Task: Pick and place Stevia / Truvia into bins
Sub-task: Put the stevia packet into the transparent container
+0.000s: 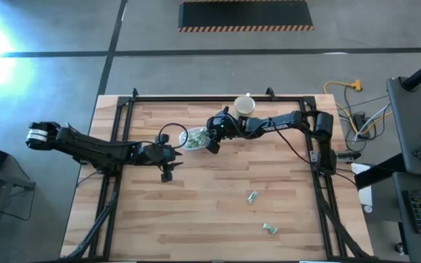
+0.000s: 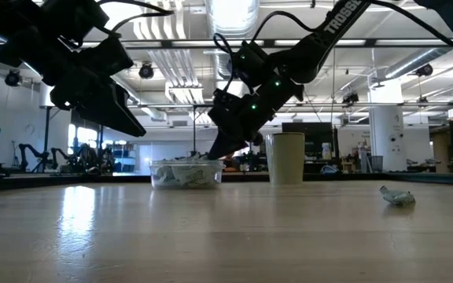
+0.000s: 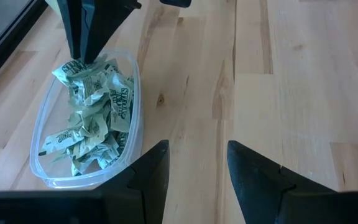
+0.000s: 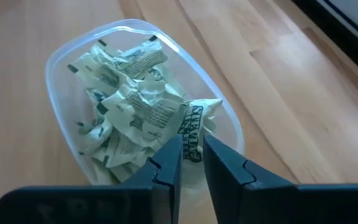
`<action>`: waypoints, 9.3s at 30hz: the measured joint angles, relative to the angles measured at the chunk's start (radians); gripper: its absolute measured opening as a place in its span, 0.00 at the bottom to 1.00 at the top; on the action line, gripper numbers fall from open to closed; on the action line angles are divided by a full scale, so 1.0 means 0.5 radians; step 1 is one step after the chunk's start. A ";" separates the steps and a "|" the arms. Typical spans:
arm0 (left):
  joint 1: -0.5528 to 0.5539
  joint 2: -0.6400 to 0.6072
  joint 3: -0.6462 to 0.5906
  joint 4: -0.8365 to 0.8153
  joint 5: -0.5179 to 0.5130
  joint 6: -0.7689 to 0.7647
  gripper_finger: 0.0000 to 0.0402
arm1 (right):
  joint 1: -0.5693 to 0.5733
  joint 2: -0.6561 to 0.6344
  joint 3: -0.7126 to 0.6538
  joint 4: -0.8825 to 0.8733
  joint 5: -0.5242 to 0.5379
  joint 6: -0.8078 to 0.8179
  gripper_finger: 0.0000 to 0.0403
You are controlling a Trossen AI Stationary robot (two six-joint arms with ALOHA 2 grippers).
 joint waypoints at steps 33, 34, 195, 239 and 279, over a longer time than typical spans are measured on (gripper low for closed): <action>-0.001 0.001 -0.008 0.000 0.000 0.001 0.36 | 0.032 -0.006 0.033 0.002 -0.136 -0.109 0.16; 0.000 0.001 -0.011 -0.001 0.000 0.001 0.36 | 0.039 -0.009 0.033 0.002 -0.137 -0.129 0.18; -0.001 0.001 -0.052 0.052 -0.006 0.008 0.36 | 0.599 -0.421 -0.250 -0.011 0.610 -0.752 0.02; -0.052 -1.051 -0.452 -0.123 -0.371 0.098 0.36 | -0.084 0.151 -0.201 0.809 -0.353 -0.089 0.02; -0.052 -0.987 -0.457 -0.106 -0.343 0.088 0.36 | 0.078 -0.579 -0.223 -0.633 -0.488 -0.393 0.44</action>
